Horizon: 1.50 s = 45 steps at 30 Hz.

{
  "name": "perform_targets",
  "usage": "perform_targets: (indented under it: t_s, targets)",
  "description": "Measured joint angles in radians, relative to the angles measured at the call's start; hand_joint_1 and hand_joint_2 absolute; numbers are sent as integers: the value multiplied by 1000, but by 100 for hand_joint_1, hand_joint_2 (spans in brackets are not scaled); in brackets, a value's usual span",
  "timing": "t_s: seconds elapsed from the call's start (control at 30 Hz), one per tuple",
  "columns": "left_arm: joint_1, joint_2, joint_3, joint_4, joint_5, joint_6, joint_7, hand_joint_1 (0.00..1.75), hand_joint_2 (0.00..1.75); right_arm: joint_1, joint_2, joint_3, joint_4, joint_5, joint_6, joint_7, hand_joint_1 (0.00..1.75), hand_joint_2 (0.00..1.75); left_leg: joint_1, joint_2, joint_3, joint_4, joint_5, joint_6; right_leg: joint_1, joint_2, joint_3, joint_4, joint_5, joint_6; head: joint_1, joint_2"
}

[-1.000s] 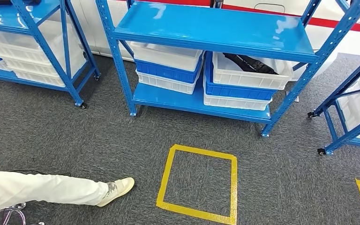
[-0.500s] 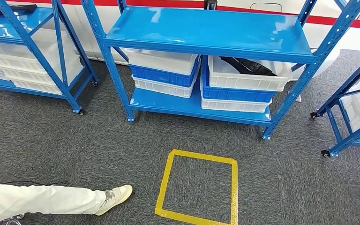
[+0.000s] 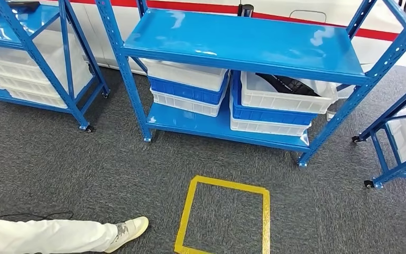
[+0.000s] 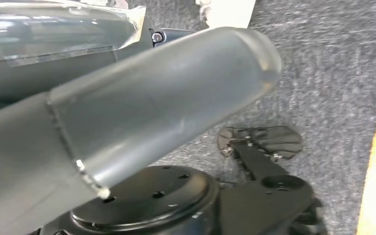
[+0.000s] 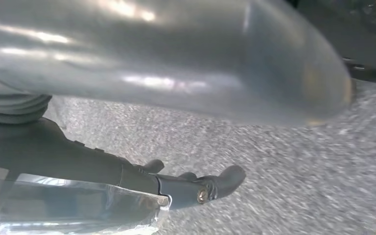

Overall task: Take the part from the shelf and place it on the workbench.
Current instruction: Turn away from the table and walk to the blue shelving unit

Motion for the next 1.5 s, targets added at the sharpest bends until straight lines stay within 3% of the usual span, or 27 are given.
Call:
perform_targets:
  t_s: [0.07,0.1,0.13,0.2,0.27,0.4,0.43,0.5,0.57,0.6,0.63,0.7,0.77,0.8,0.9,0.97,1.03,1.1,1.13,1.17,1.2,1.23,1.27,1.3,1.4,1.47,1.5]
  targets:
    - [1,0,2,0,1,2,0,0,0,3,0,0,0,1,0,0,0,0,-1,-4,12,0,-15,0,-1,0,-75,78,-31,-3,0,0]
    - [2,0,2,0,2,4,0,0,0,6,0,0,0,2,0,0,0,0,-1,-7,22,0,-23,-1,-1,0,-90,71,-26,4,1,0]
    - [3,0,2,0,2,4,0,0,0,8,-1,0,0,2,0,0,0,0,-1,-9,33,0,-32,-3,-1,0,-89,31,-2,13,1,0]
    - [5,-2,3,0,3,7,0,0,0,10,-2,0,0,4,0,0,0,0,-1,-12,54,1,-53,-11,-1,-2,-64,-91,79,26,0,0]
    - [4,-2,3,0,3,10,1,0,0,9,-2,1,1,5,0,0,0,0,-2,-12,70,-1,-74,-22,3,-7,-43,-157,117,14,0,0]
    - [1,-4,4,0,3,11,1,0,0,9,-1,1,1,7,0,0,0,0,2,-8,92,26,-97,-45,-3,-4,-5,-169,105,-25,-1,0]
    - [-1,-5,4,0,3,10,1,0,0,7,-2,2,0,7,0,0,0,0,4,-5,75,59,-106,-50,-5,-2,10,-170,100,-33,-1,0]
    - [-3,-5,4,0,3,11,1,0,0,4,-2,2,0,7,0,0,0,0,7,-2,1,173,-141,-61,-5,-2,29,-172,86,-45,-1,0]
    - [-2,-5,4,0,3,11,1,0,0,4,-1,2,0,7,0,0,0,0,12,-2,-86,267,-178,-70,-6,1,49,-172,66,-47,-2,0]
    - [-1,-4,4,0,4,11,1,0,0,6,-1,2,0,7,0,0,0,0,14,-1,-114,274,-178,-72,-7,2,63,-172,55,-45,-2,0]
    - [0,-4,4,0,4,11,2,0,0,8,-1,2,0,8,0,0,0,0,15,-1,-126,249,-158,-73,-9,4,78,-172,42,-42,-2,0]
    - [1,-2,4,0,6,12,3,0,0,9,0,3,0,11,0,0,0,0,16,2,-121,145,-57,-72,-13,6,107,-172,16,-33,-2,0]
    - [1,-2,6,0,10,14,5,0,0,6,1,5,1,15,1,0,0,0,10,7,-108,76,8,-61,-10,8,125,-178,-6,-19,-2,0]
    - [2,-3,7,1,13,16,6,0,0,4,1,6,1,17,2,0,0,0,6,9,-104,64,19,-53,-7,9,137,-180,-12,-10,-3,0]
    - [3,-6,15,0,17,23,8,0,0,1,1,9,0,23,4,1,0,0,4,5,-69,40,15,-25,-3,7,155,-164,-4,14,-5,0]
    - [0,-8,19,0,19,28,8,0,0,-4,1,11,0,27,7,2,0,0,6,2,-37,19,11,-12,-4,5,102,-75,-10,14,-4,0]
    - [-2,-8,20,0,21,29,8,0,0,-8,1,14,0,28,10,2,0,0,6,0,-14,6,-2,-5,-4,5,7,47,-48,4,-3,0]
    - [-2,-8,21,0,21,29,7,0,0,-5,1,15,0,28,11,3,0,0,5,-7,11,3,-20,-3,-3,5,-65,93,-84,2,-3,0]
    - [-1,-8,21,0,20,28,7,0,0,-3,0,15,0,28,11,4,0,0,4,-10,26,3,-32,-4,-3,5,-80,72,-79,9,-3,0]
    - [-1,-8,21,0,18,27,7,0,0,-2,0,15,0,27,11,4,0,0,4,-13,42,3,-44,-6,-2,5,-83,25,-51,21,-2,0]
    - [0,-9,21,0,16,26,6,0,0,-1,-1,15,0,27,11,4,0,0,3,-14,53,2,-56,-8,-2,4,-80,-36,1,32,-2,0]
    - [0,-8,21,0,14,25,6,0,0,0,-1,15,0,26,11,4,0,0,2,-15,67,3,-70,-12,-1,0,-76,-90,50,36,-2,0]
    - [0,-8,21,1,13,24,6,0,0,0,-2,15,0,25,11,4,0,0,2,-16,76,2,-82,-17,2,-5,-69,-126,86,31,-1,0]
    - [1,-8,21,1,12,23,5,0,0,1,-2,14,1,24,11,4,0,0,1,-16,88,2,-91,-24,7,-9,-61,-146,110,19,-1,0]
    - [-1,-10,21,1,10,22,4,0,0,1,-3,14,0,23,10,3,0,0,1,-14,111,28,-93,-40,6,-8,-22,-164,124,-24,0,0]
    - [-5,-10,21,1,8,21,3,0,0,-3,-3,14,0,22,9,3,0,0,6,-9,73,103,-95,-47,-1,-5,6,-172,118,-43,-1,0]
    - [-6,-10,21,1,8,20,3,0,0,-5,-3,14,0,21,9,3,0,0,9,-7,35,159,-107,-52,-2,-5,14,-173,112,-50,-1,0]
